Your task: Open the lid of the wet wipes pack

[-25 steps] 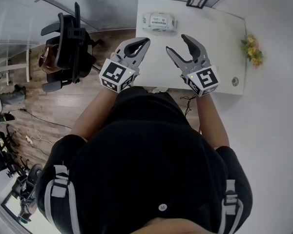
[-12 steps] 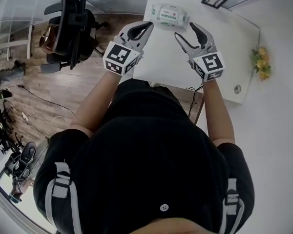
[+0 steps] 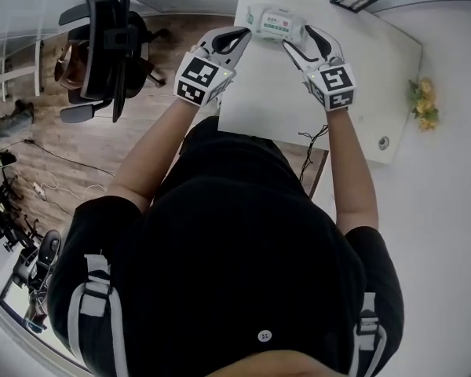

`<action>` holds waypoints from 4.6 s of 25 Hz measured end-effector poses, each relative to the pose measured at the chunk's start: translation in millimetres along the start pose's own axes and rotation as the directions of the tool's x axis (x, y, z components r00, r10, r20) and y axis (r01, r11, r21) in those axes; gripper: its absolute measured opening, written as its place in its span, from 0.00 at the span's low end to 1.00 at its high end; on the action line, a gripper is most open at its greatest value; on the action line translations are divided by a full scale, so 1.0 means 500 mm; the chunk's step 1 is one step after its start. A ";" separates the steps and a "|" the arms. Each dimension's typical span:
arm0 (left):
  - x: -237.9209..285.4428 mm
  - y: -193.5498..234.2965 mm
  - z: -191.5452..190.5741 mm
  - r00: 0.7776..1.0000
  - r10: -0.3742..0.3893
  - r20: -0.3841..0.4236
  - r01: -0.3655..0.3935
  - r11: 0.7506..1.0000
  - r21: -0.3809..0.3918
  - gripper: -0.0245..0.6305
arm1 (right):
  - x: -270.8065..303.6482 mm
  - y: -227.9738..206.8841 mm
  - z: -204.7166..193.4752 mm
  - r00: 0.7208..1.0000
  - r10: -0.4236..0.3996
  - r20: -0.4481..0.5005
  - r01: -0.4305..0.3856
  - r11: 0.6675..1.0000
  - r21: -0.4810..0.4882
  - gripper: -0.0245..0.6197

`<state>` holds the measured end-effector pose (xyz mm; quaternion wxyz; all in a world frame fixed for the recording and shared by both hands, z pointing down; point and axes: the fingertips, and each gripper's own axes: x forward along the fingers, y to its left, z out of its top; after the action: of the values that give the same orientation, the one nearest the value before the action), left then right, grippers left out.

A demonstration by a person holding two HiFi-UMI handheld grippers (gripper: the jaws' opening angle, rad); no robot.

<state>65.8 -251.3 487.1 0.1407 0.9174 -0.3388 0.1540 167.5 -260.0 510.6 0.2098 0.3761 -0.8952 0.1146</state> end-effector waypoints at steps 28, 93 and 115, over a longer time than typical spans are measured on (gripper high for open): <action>0.261 0.103 -0.245 0.962 -0.053 -0.268 0.023 0.993 -0.114 0.05 | 0.206 -0.088 -0.198 0.950 -0.013 -0.311 -0.038 0.987 -0.155 0.47; 0.312 0.120 -0.368 0.877 -0.031 -0.479 -0.040 0.990 -0.136 0.05 | 0.270 -0.151 -0.167 0.924 -0.162 -0.346 -0.015 0.889 -0.457 0.39; 0.238 0.126 -0.216 0.977 -0.034 -0.211 -0.007 0.981 -0.192 0.05 | 0.282 -0.202 -0.158 0.916 -0.250 -0.313 0.108 0.907 -0.407 0.33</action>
<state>89.7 -326.9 640.3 0.2650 0.8800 -0.3288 0.2174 174.6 -389.2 650.4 0.4479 0.3828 -0.8078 -0.0153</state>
